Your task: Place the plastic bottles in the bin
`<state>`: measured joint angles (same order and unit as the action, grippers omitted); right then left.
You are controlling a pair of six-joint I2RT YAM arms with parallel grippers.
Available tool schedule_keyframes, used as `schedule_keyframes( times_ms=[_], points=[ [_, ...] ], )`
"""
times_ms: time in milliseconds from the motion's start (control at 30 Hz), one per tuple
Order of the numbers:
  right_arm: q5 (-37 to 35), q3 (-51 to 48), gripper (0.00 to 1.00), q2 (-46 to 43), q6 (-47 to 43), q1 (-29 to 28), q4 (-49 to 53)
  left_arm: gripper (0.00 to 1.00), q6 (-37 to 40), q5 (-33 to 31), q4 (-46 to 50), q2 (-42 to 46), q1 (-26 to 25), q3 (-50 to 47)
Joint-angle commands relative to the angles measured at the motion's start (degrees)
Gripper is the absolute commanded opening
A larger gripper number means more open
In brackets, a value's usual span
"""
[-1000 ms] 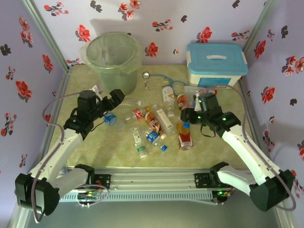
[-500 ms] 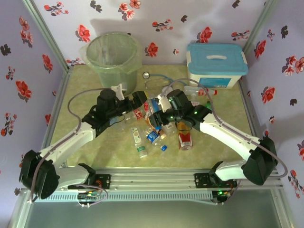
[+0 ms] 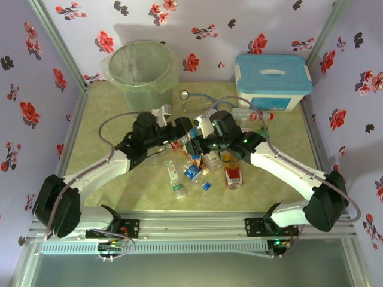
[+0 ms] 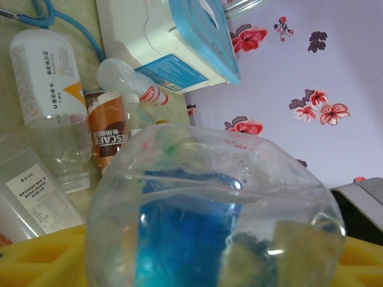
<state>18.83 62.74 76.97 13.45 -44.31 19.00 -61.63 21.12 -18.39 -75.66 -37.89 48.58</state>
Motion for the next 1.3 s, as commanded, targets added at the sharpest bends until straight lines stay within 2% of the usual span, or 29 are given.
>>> schedule_keyframes(
  times_ms=[0, 100, 133, 233, 267, 400, 567, 700, 833, 1033, 1267],
  points=[
    [0.0, 1.8, 0.50, 0.9, -0.7, -0.3, -2.0, 0.63, -0.8, 0.9, -2.5, -0.3, -0.3, 0.6],
    [-0.3, 2.0, 0.56, 1.0, -0.7, -0.3, -2.0, 0.61, 0.1, 0.7, -1.6, -0.2, -0.2, 1.5],
    [-0.6, 2.2, 0.62, 0.9, -0.9, -0.3, -1.6, 0.60, 0.5, 0.7, -0.9, -0.3, -0.1, 2.1],
    [-1.8, 2.8, 0.87, -0.1, -1.7, -0.3, 0.3, 0.57, 1.5, 0.6, 0.4, -0.6, 0.7, 3.2],
    [-2.9, 3.0, 0.99, -0.7, -1.8, -0.1, 1.1, 0.56, 2.0, 0.6, 1.0, -0.5, 1.2, 3.5],
    [-4.2, 3.6, 0.99, -4.5, -1.1, 0.0, 3.5, 0.53, 4.5, 0.1, 6.2, 0.4, 4.2, 6.2],
    [-7.5, 3.7, 0.99, -10.6, 0.7, 0.9, 8.2, 0.51, 13.2, -0.9, 17.7, 1.2, 8.4, 17.0],
    [-7.8, 2.1, 0.99, -13.5, 3.7, 5.6, 10.1, 0.46, 17.8, -1.5, 22.0, 0.5, 13.2, 25.3],
    [-12.6, -0.1, 0.99, -16.7, 8.1, 9.6, 11.4, 0.39, 20.2, -2.6, 24.1, -1.9, 19.1, 33.1],
    [-18.2, -1.4, 0.99, -19.5, 12.7, 15.3, 18.2, 0.28, 26.5, -6.6, 23.5, -9.3, 26.5, 43.9],
    [-23.7, -2.2, 0.99, -22.3, 15.3, 18.4, 26.9, 0.20, 33.7, -9.4, 31.5, -24.6, 30.7, 60.8]
  ],
)
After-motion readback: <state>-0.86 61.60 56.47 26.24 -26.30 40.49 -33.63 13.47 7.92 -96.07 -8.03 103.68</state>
